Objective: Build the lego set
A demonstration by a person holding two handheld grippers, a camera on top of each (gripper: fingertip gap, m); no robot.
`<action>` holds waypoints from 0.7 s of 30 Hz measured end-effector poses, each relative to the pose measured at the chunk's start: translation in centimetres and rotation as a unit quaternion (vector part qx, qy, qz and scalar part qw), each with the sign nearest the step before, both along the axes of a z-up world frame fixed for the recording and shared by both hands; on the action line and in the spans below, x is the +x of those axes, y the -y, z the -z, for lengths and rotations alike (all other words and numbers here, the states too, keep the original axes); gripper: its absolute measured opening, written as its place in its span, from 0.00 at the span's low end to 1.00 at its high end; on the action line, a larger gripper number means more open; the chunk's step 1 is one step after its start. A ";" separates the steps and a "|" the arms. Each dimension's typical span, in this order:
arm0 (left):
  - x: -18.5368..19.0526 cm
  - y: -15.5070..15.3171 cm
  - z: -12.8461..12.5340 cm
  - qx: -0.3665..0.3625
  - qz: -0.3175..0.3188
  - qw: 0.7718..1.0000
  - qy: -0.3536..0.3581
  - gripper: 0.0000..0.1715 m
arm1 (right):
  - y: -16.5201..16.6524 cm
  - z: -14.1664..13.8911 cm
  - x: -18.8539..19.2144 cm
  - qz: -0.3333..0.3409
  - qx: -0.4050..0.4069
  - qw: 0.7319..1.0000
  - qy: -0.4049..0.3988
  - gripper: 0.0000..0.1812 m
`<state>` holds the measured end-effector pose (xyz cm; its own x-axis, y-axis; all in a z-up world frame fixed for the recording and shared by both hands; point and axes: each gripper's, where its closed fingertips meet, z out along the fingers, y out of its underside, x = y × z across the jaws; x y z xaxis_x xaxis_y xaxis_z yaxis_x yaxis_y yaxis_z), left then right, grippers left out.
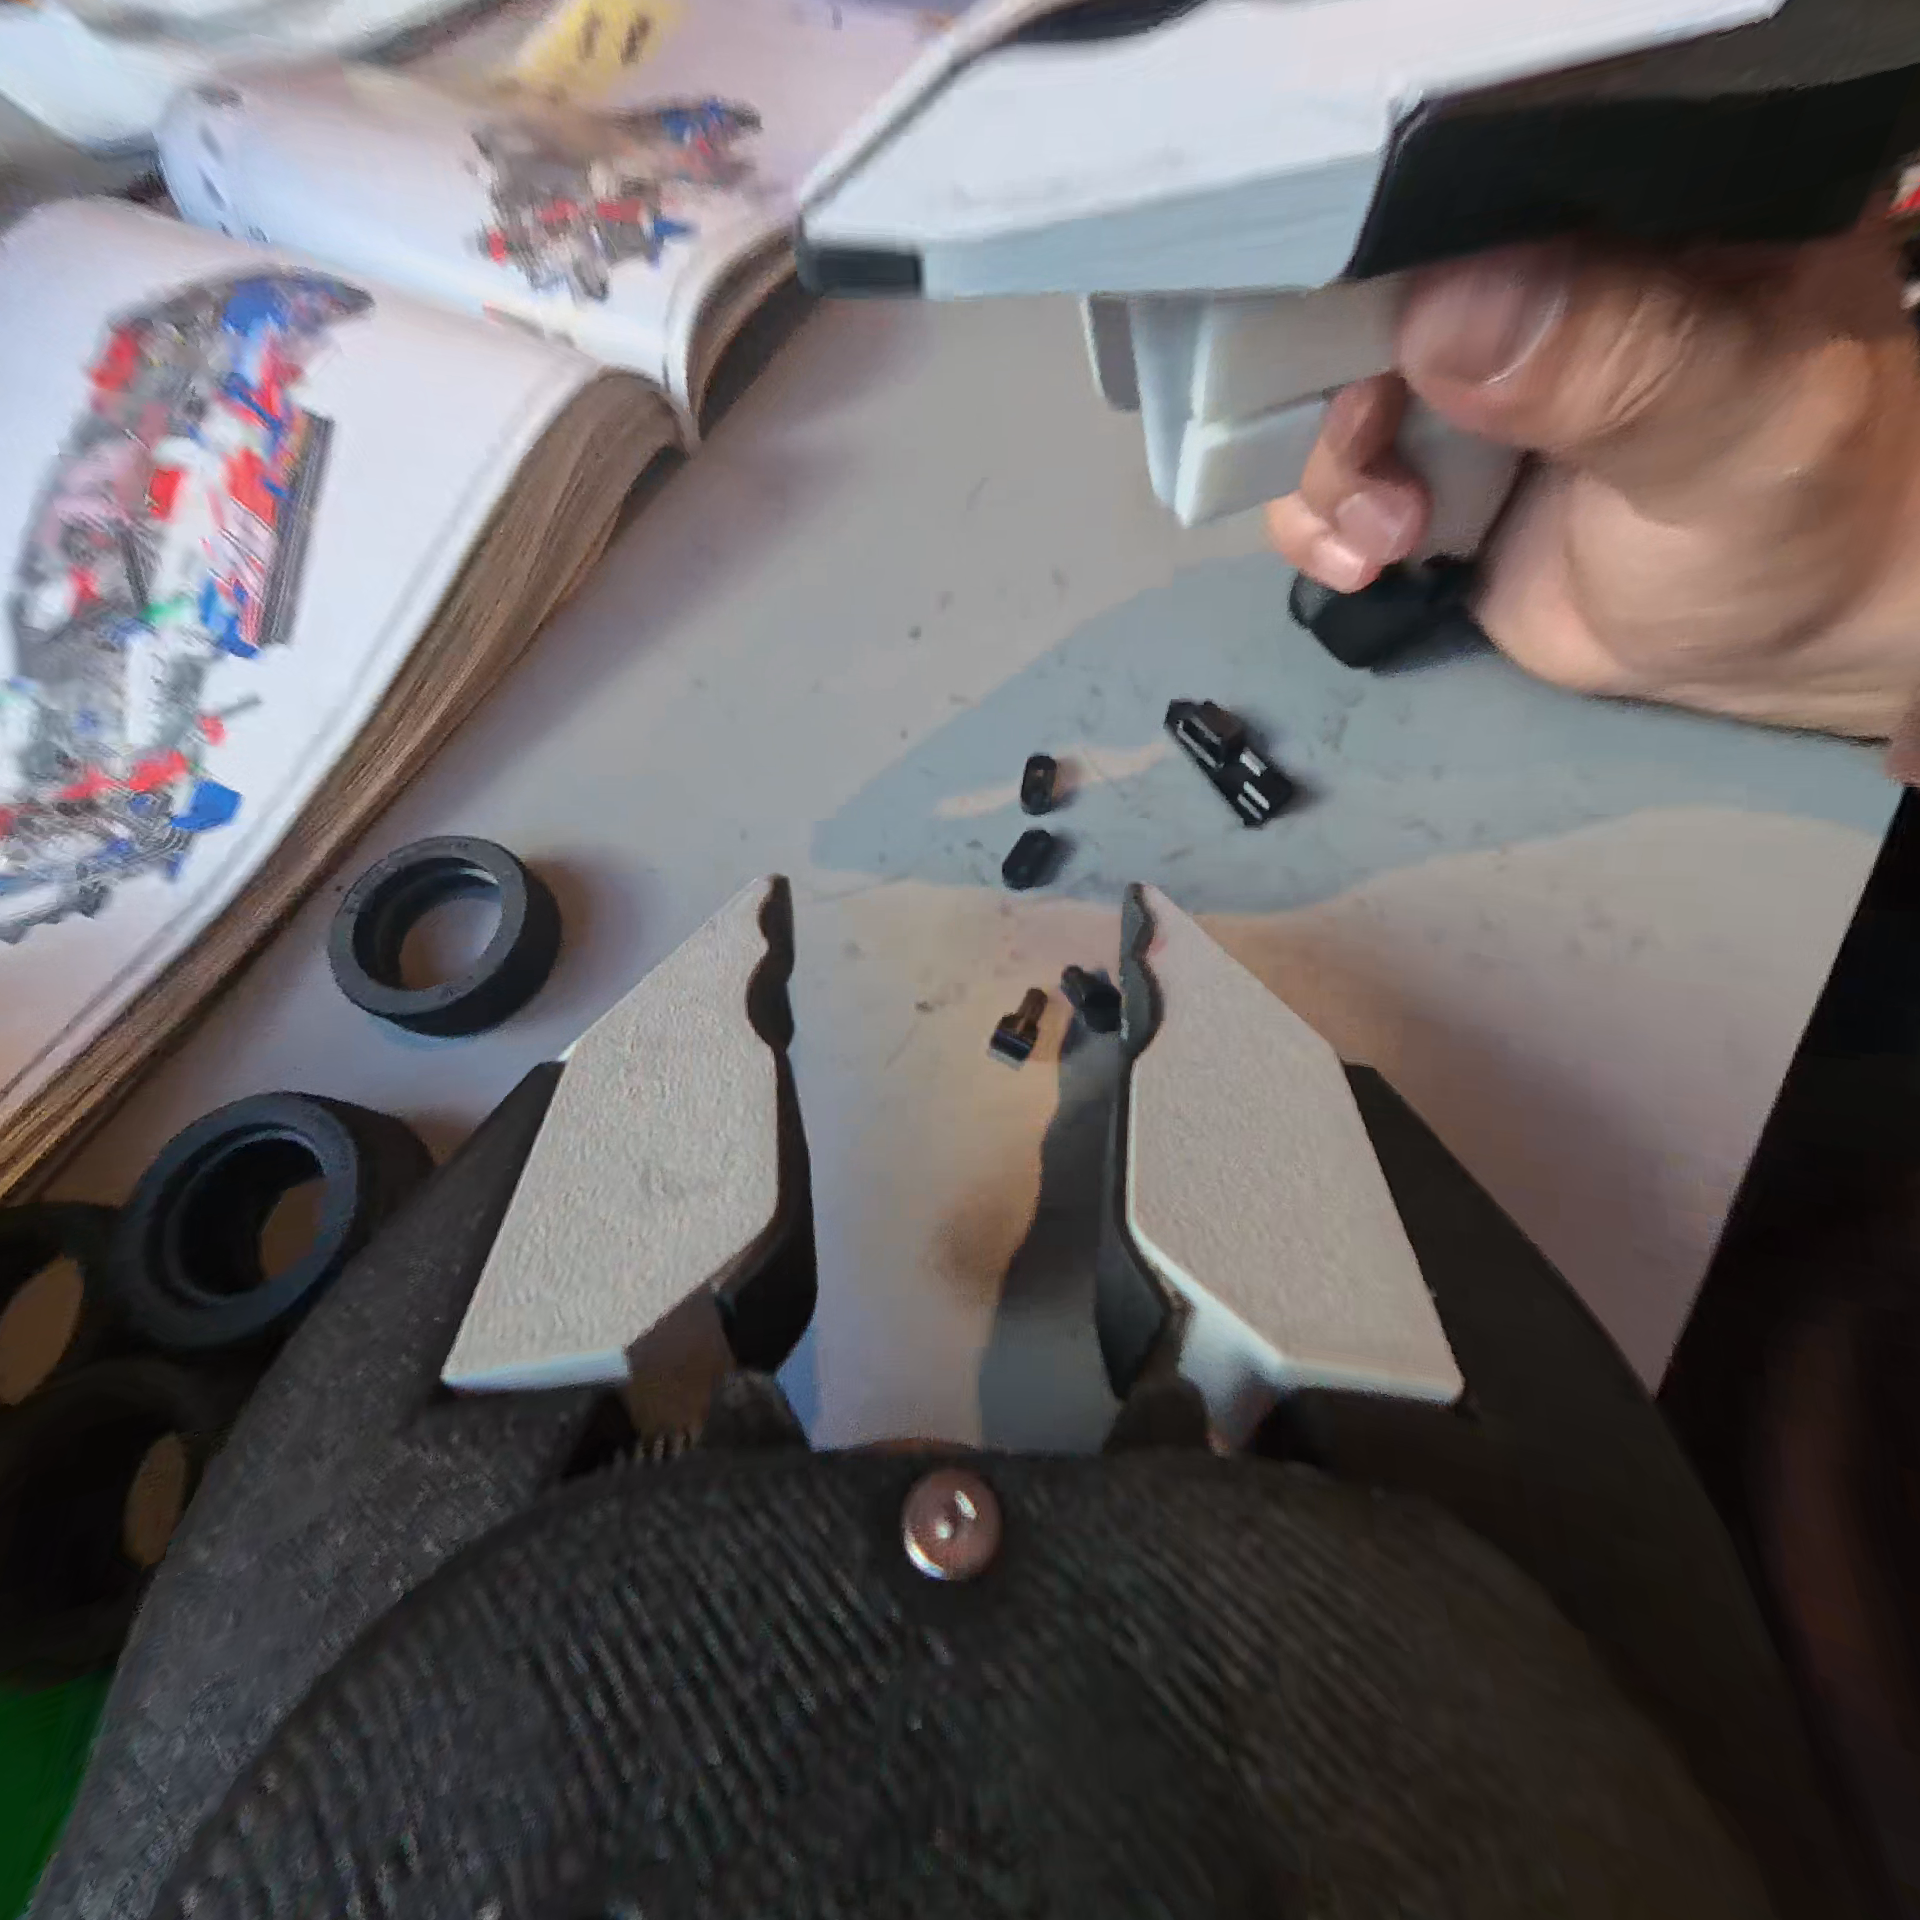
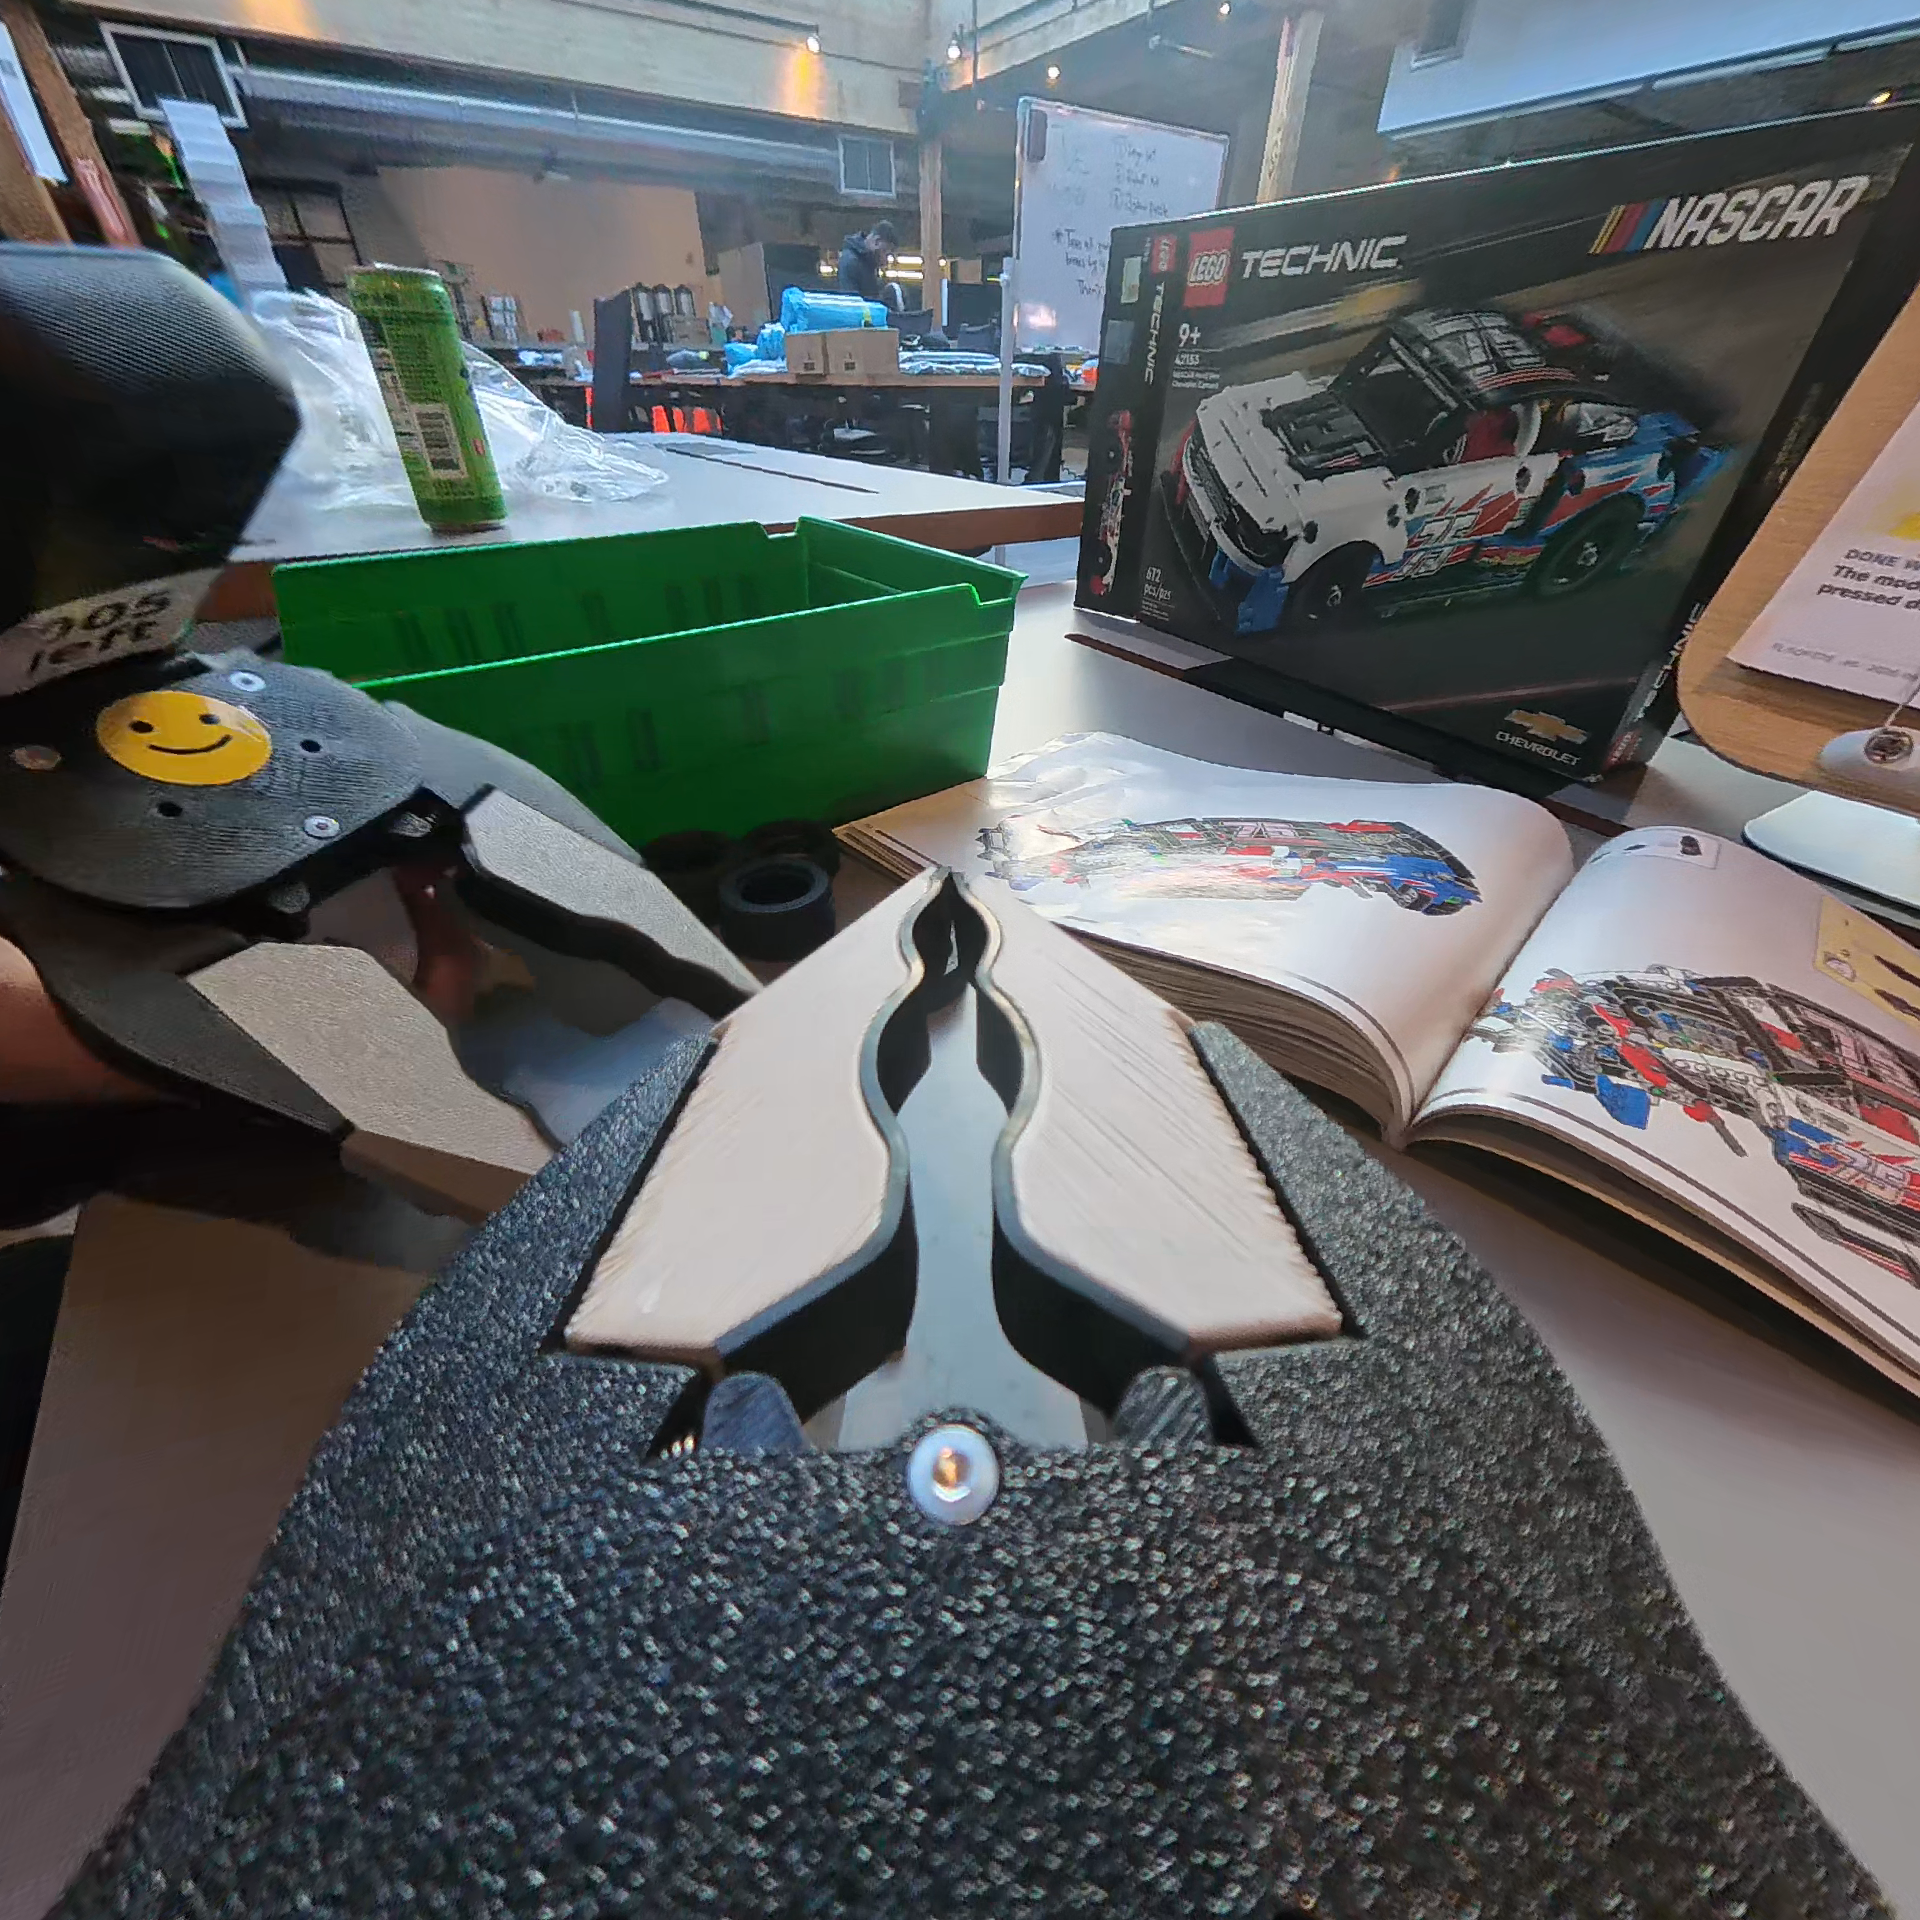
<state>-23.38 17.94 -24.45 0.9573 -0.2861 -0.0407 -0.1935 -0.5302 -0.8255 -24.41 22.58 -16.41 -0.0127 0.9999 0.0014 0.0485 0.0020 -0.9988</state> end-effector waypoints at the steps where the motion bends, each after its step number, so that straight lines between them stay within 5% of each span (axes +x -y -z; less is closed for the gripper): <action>1: 0.0 0.0 -0.6 0.022 0.001 1.000 -0.005 0.36 | 0.1 0.0 -0.1 -0.002 0.001 1.000 0.002 0.00; 5: 0.4 0.2 -2.9 0.099 0.030 0.995 0.015 0.30 | 0.3 0.3 -0.3 -0.014 -0.003 1.000 0.008 0.00; 21: 0.1 0.7 -3.8 0.097 0.051 0.988 0.110 0.27 | 1.0 0.4 -1.1 -0.051 -0.025 0.998 0.014 0.00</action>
